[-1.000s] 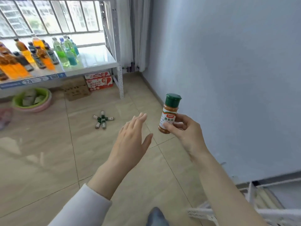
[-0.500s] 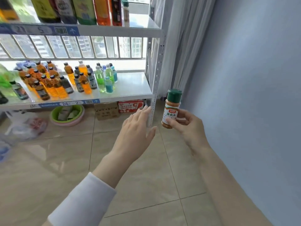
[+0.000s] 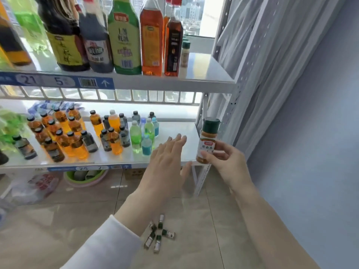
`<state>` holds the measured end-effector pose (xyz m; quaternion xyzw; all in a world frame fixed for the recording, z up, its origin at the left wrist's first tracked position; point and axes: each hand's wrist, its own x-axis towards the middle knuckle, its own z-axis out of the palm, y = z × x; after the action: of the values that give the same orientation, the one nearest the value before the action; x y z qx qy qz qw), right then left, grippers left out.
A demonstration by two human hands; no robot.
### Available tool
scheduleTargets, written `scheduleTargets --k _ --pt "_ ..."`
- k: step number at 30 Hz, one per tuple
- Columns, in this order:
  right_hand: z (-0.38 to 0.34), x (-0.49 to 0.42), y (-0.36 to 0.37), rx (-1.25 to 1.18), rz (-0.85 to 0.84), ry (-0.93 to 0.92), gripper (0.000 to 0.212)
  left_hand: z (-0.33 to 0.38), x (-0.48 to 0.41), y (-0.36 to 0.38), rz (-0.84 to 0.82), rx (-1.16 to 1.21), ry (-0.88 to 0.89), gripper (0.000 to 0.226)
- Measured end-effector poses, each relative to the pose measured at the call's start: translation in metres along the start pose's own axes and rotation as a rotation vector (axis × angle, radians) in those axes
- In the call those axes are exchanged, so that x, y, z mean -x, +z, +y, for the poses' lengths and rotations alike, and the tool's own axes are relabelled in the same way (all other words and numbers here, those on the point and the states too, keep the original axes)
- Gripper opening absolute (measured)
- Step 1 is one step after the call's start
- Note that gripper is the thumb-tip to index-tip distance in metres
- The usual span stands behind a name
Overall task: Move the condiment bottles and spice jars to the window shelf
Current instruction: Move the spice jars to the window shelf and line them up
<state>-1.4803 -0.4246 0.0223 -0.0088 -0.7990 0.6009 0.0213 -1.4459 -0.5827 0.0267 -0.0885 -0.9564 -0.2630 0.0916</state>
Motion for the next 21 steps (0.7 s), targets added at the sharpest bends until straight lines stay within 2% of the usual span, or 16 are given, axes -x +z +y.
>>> scheduleTargets --k 7,12,21 --pt "-0.027 -0.121 0.017 0.029 0.024 -0.064 0.043 -0.03 -0.117 -0.013 0.021 -0.049 0.023 0.061" --pt "-0.041 -0.222 0.013 0.043 0.015 -0.125 0.043 -0.047 -0.197 -0.008 0.1 -0.049 -0.022 0.062" --pt "-0.058 -0.367 0.023 0.135 -0.132 -0.285 0.044 -0.05 -0.287 0.009 0.278 -0.106 -0.13 0.059"
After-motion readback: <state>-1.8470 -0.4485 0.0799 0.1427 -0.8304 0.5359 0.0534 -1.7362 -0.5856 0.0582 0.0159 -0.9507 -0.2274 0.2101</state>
